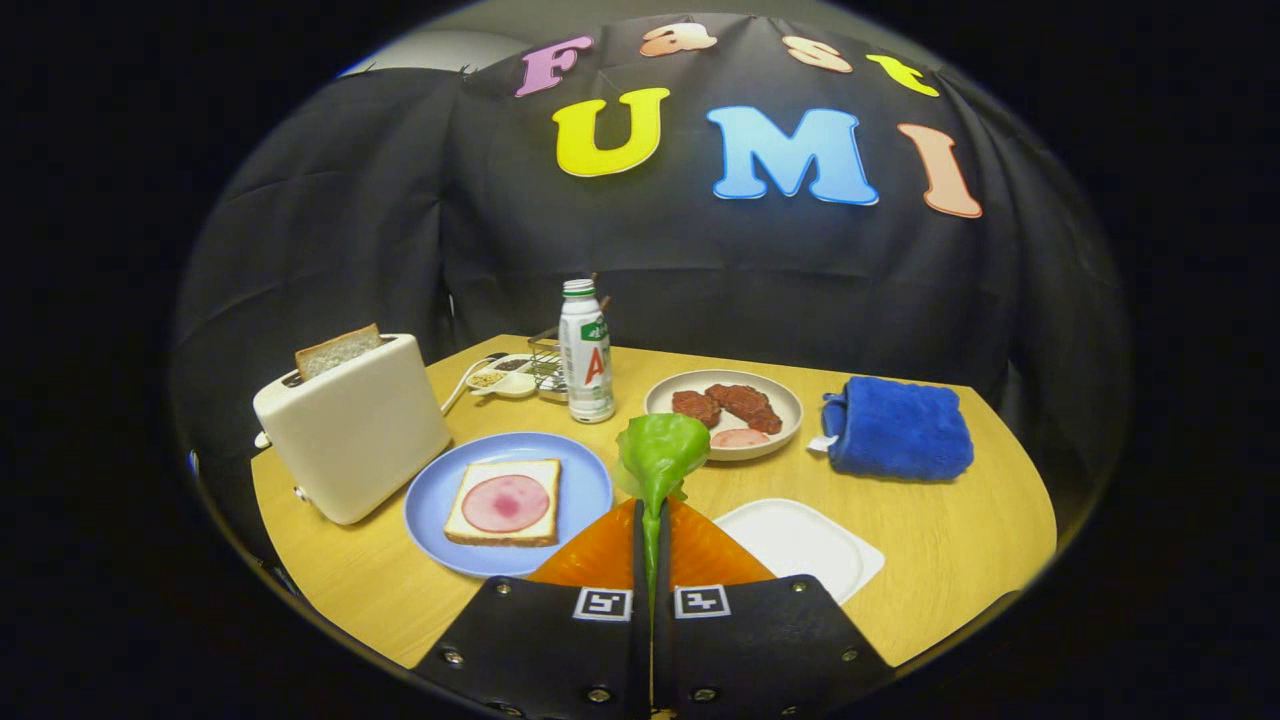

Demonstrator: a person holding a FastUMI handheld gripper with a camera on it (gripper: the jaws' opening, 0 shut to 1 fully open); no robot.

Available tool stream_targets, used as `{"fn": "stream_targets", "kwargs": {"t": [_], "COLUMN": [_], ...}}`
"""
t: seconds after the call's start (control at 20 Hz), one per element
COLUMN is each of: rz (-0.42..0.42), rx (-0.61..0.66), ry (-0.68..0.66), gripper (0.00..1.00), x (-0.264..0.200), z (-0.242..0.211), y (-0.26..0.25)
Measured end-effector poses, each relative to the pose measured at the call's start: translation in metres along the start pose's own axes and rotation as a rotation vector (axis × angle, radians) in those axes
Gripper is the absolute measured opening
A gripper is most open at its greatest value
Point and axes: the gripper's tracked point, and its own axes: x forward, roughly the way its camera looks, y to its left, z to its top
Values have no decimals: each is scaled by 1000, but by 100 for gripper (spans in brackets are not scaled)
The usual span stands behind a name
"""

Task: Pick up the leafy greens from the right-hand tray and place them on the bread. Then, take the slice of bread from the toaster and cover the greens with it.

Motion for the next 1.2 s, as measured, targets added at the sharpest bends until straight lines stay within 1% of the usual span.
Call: {"fn": "stream_targets", "kwargs": {"t": [0.15, 0.45, 0.55, 0.75, 0.95, 1.1, 1.2], "rz": [49, 152, 172, 202, 217, 202, 201], "rx": [-14, -44, -55, -54, -64, -76, -94], "ry": [3, 51, 59, 75, 87, 100, 106], "gripper": [2, 2, 2, 1, 1, 2, 8], "x": [15, 44, 49, 57, 62, 64, 65], "z": [6, 0, -2, -5, -11, -16, -18], "y": [35, 105, 121, 142, 152, 147, 144]}}
